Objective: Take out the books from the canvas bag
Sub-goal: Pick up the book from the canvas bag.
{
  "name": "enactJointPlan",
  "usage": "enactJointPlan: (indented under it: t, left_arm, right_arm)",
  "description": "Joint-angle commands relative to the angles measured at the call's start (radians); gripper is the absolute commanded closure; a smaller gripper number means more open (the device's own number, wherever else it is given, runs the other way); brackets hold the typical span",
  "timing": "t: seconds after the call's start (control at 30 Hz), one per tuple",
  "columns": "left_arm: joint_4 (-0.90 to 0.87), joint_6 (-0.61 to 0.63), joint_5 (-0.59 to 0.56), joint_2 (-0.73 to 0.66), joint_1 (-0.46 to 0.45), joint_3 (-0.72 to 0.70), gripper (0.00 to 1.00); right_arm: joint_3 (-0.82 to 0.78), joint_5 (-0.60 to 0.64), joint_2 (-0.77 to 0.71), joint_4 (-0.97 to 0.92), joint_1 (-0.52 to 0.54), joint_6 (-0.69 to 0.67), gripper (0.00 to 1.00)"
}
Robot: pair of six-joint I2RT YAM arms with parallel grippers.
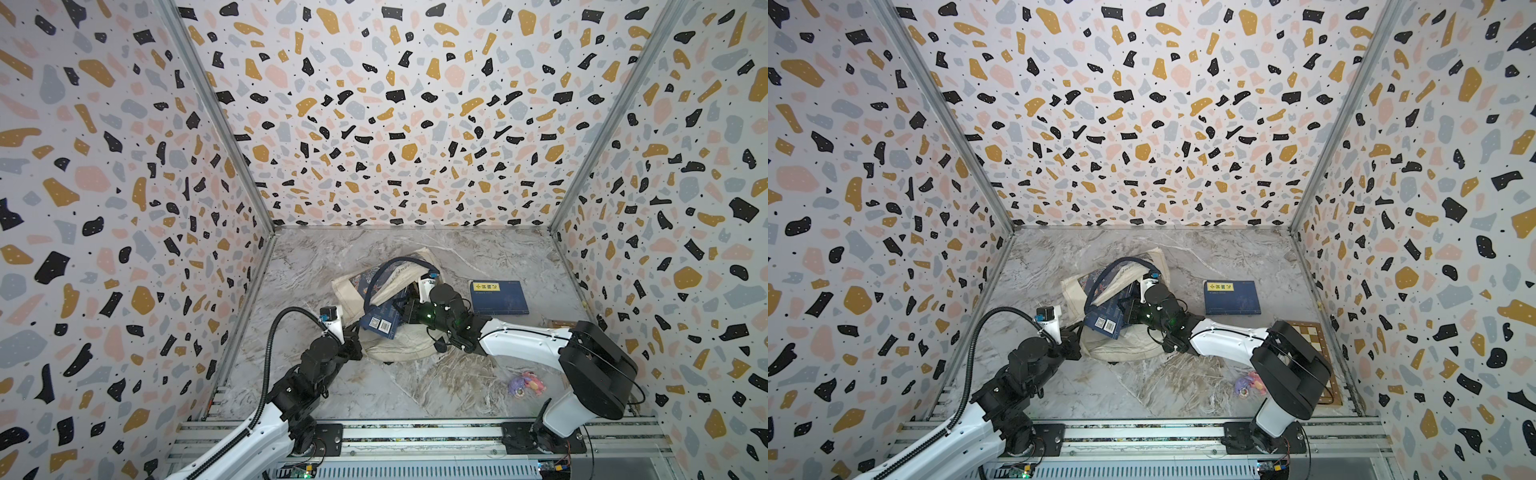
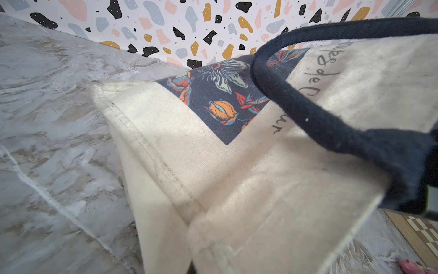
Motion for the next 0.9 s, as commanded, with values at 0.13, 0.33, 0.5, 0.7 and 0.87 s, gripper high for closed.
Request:
enactJointPlan:
  t: [0.13, 0.33, 0.5, 0.7, 0.87]
  left_arm:
    - [0.001, -0.022, -0.025, 0.001, 0.0, 0.013, 1.0]
    - [-0.012, -0.022, -0.033, 0.0, 0.0, 0.017, 1.0]
    - [-0.025, -0.025, -0.042, -0.009, 0.0, 0.018, 1.0]
    - [-0.028, -0.033, -0.05, -0.003, 0.0, 0.02, 1.0]
    - [-0.028, -0.036, -0.053, 0.001, 0.0, 0.02, 1.0]
  right_arm:
    - [0.199, 0.051, -0.017, -0.197, -0.043, -0.248, 1.0]
    - [0.403, 0.046, 0.106, -0.345, -0.038, -0.342, 1.0]
    - [0.471, 0.191, 0.102, -0.442, 0.068, -0.477, 1.0]
    - [0.378, 0.232, 0.026, -0.445, 0.125, -0.538, 1.0]
    - [0.253, 0.214, -0.085, -0.367, 0.125, -0.577, 1.0]
